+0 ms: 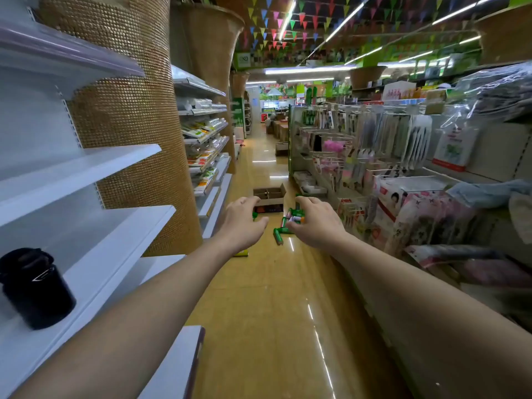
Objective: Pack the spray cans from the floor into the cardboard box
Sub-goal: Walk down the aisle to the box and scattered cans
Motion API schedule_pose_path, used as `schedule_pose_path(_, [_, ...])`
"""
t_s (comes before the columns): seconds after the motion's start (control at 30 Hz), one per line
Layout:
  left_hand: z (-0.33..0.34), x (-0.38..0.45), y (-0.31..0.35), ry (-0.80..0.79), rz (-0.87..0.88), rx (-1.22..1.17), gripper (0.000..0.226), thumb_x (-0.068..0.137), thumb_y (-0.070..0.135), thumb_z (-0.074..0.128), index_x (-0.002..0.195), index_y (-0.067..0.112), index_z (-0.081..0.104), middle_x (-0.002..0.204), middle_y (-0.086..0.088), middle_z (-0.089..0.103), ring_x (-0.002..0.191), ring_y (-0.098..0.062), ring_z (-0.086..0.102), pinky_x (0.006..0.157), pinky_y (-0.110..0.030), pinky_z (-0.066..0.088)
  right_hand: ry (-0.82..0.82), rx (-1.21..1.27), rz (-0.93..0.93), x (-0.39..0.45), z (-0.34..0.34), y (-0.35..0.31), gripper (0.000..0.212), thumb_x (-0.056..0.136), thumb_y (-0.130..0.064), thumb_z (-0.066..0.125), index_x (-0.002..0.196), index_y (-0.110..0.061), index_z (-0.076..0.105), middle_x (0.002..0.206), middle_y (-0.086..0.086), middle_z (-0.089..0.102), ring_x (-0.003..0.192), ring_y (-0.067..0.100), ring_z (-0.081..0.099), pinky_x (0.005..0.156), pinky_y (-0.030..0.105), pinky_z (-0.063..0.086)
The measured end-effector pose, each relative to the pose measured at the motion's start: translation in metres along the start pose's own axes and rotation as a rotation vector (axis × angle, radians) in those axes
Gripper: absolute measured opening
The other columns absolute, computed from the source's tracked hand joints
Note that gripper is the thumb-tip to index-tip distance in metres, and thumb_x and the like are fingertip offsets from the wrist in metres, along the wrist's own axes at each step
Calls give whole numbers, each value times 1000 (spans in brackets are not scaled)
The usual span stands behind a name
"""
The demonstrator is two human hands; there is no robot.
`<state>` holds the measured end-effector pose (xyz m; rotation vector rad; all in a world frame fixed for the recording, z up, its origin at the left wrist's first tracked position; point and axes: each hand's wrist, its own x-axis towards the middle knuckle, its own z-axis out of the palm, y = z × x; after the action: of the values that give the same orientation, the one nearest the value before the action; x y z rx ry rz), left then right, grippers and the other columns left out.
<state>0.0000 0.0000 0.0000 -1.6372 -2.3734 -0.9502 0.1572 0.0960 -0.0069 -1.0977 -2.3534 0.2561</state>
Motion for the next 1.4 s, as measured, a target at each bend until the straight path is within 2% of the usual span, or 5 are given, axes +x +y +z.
schedule_pose_path(0.23, [15, 42, -22, 1, -26, 8, 60, 92, 40, 63, 146, 23, 43, 147, -1, 46, 134, -20, 42, 105, -36, 38, -14, 2, 0, 47, 28, 4, 77, 87, -51, 66, 152, -26, 33, 152, 2, 41, 138, 26, 38, 109, 44, 39])
schedule_pose_path(0.4, [48, 96, -32, -1, -38, 30, 59, 93, 40, 63, 146, 23, 43, 147, -1, 46, 135, -21, 41, 106, -36, 38, 2, -5, -9, 105, 49, 31, 76, 87, -50, 66, 152, -25, 34, 151, 1, 42, 137, 25, 39, 108, 44, 40])
schedule_pose_path(0.9, [179, 356, -26, -3, -141, 44, 61, 92, 41, 61, 146, 22, 43, 149, -2, 45, 137, -23, 40, 111, -41, 38, -73, 31, -17, 369, 99, 170, 76, 86, -51, 66, 151, -28, 34, 149, 0, 45, 135, 25, 42, 107, 45, 41])
schedule_pose_path(1.27, [271, 524, -82, -47, -126, 6, 61, 91, 45, 60, 146, 25, 42, 149, 0, 44, 137, -23, 39, 109, -44, 40, -78, 19, 15, 528, 183, 231, 78, 83, -52, 67, 149, -27, 35, 147, 1, 46, 132, 25, 45, 104, 47, 47])
schedule_pose_path(1.4, [294, 601, -119, -56, -111, -33, 59, 91, 43, 60, 145, 25, 43, 144, 0, 46, 124, -26, 52, 101, -42, 48, -69, 13, 3, 607, 220, 235, 76, 84, -50, 66, 150, -26, 35, 146, 2, 47, 132, 26, 45, 105, 45, 45])
